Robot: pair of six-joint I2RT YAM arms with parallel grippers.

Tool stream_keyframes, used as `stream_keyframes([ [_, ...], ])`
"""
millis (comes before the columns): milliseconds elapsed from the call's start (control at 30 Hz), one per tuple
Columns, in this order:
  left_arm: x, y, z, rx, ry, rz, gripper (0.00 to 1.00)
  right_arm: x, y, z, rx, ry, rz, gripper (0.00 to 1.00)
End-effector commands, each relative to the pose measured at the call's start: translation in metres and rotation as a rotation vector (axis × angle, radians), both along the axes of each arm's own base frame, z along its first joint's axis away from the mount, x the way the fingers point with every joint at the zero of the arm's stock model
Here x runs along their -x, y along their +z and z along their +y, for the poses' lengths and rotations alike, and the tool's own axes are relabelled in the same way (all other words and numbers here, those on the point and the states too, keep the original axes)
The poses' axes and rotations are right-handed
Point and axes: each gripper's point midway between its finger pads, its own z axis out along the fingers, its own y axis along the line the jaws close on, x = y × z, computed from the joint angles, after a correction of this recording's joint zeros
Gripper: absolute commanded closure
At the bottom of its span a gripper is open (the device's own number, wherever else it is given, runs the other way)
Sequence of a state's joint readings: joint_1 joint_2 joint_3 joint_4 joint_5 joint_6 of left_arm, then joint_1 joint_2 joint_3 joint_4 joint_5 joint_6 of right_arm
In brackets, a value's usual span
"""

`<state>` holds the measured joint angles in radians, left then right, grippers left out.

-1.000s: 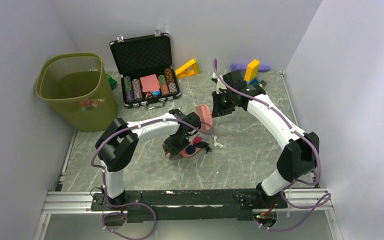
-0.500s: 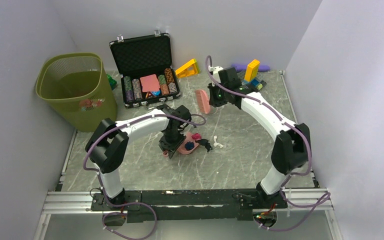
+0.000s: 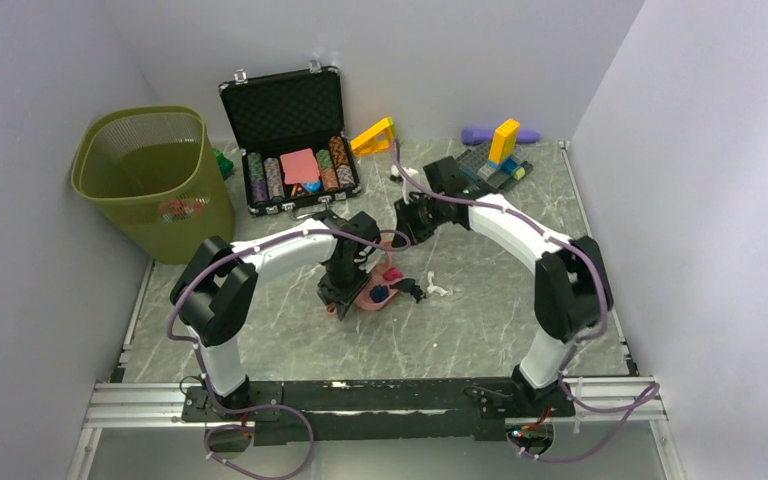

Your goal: Sweep away the paper scraps from the table

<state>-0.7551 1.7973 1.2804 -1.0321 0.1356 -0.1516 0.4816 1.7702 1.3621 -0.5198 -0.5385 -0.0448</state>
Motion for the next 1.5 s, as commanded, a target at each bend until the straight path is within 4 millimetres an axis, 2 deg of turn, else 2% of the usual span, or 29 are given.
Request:
stream_keyframes([
  [0, 0.001, -0.003, -0.002, 0.017, 0.007, 0.007, 1.00, 0.050, 0.048, 0.005, -0.162, 0.101, 0.016, 1.00],
  [200, 0.008, -0.017, 0.005, -0.094, -0.038, -0.052, 1.00, 0.035, 0.053, -0.046, 0.054, -0.196, -0.023, 1.00],
  [367, 0.017, -0.022, 0.014, -0.194, -0.096, -0.093, 1.00, 0.038, 0.066, -0.085, 0.146, -0.403, -0.089, 1.00],
  [533, 0.023, -0.019, 0.014, -0.180, -0.113, -0.098, 1.00, 0.045, 0.063, -0.153, 0.379, -0.681, -0.142, 1.00],
  [600, 0.024, -0.017, 0.010, -0.167, -0.128, -0.100, 1.00, 0.051, 0.061, -0.173, 0.465, -0.743, -0.145, 1.00],
  [733, 0.024, -0.014, 0.001, -0.148, -0.156, -0.104, 1.00, 0.061, 0.053, -0.189, 0.545, -0.801, -0.117, 1.00],
  [900, 0.023, -0.014, -0.008, -0.141, -0.185, -0.093, 1.00, 0.076, 0.027, -0.185, 0.574, -0.798, -0.053, 1.00],
  [967, 0.023, -0.014, -0.010, -0.136, -0.188, -0.091, 1.00, 0.079, 0.016, -0.177, 0.572, -0.781, -0.032, 1.00],
  [1067, 0.022, -0.014, -0.014, -0.121, -0.189, -0.087, 1.00, 0.080, 0.001, -0.146, 0.503, -0.701, 0.006, 1.00],
  [1133, 0.021, -0.015, -0.015, -0.120, -0.190, -0.087, 1.00, 0.078, -0.003, -0.118, 0.411, -0.631, 0.034, 1.00],
  [1200, 0.021, -0.015, -0.015, -0.121, -0.192, -0.087, 1.00, 0.074, 0.000, -0.093, 0.311, -0.578, 0.042, 1.00],
  [1300, 0.021, -0.018, -0.015, -0.125, -0.195, -0.083, 1.00, 0.072, 0.017, -0.059, 0.145, -0.473, 0.042, 1.00],
  [1400, 0.024, -0.022, -0.018, -0.113, -0.194, -0.068, 1.00, 0.084, 0.042, -0.031, 0.002, -0.329, 0.040, 1.00],
  [1467, 0.024, -0.024, -0.019, -0.110, -0.191, -0.065, 1.00, 0.095, 0.056, -0.023, -0.060, -0.252, 0.046, 1.00],
])
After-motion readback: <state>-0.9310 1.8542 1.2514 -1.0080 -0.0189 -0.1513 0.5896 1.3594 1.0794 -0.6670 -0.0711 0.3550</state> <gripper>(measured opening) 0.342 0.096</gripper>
